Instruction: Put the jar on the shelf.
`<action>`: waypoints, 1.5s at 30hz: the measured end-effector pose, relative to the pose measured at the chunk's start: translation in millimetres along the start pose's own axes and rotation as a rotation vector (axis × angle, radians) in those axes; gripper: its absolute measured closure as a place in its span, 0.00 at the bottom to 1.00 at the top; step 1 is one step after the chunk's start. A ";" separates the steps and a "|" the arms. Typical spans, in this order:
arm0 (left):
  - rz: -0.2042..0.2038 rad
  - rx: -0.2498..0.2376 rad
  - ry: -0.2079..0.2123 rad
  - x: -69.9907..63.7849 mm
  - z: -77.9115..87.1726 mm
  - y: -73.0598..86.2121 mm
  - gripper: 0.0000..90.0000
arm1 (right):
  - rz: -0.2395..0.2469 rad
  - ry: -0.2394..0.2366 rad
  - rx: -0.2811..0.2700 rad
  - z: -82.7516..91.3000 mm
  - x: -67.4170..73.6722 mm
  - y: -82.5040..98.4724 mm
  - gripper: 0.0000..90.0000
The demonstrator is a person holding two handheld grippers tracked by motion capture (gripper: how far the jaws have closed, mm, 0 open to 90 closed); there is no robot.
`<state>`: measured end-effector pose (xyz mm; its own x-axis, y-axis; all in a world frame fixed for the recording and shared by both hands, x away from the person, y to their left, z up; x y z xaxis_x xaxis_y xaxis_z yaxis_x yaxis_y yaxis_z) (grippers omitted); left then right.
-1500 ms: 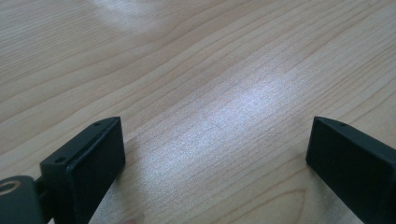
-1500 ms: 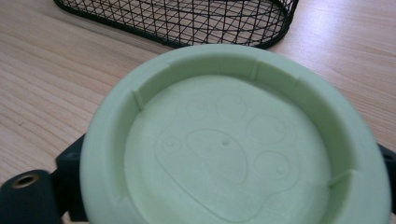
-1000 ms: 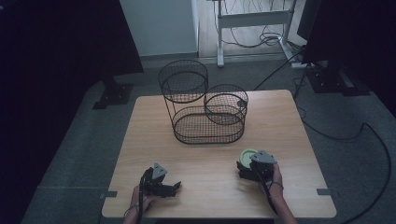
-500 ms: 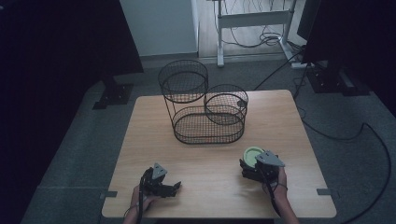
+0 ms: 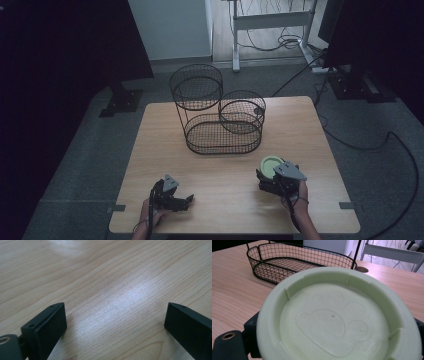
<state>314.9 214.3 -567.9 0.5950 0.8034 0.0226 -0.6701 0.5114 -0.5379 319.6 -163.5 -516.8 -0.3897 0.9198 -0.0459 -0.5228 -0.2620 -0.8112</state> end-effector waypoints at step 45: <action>-0.002 -0.001 -0.003 -0.2 0.1 0.0 0.04 | 0.063 -0.062 -0.007 -21.2 48.3 -60.1 0.12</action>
<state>314.7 214.2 -567.8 0.5950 0.8033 0.0260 -0.6687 0.5128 -0.5384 348.3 -97.1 -482.6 -0.4684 0.8814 -0.0610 -0.4907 -0.3170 -0.8117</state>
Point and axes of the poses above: each handheld gripper's, and its own axes: z roughly backward along the jaws, y roughly out of its underside, x roughly to its left, the point moved 2 cm from there along -z, roughly forward along the jaws, and after that the axes turned 13 degrees about x, right-handed, at the moved point
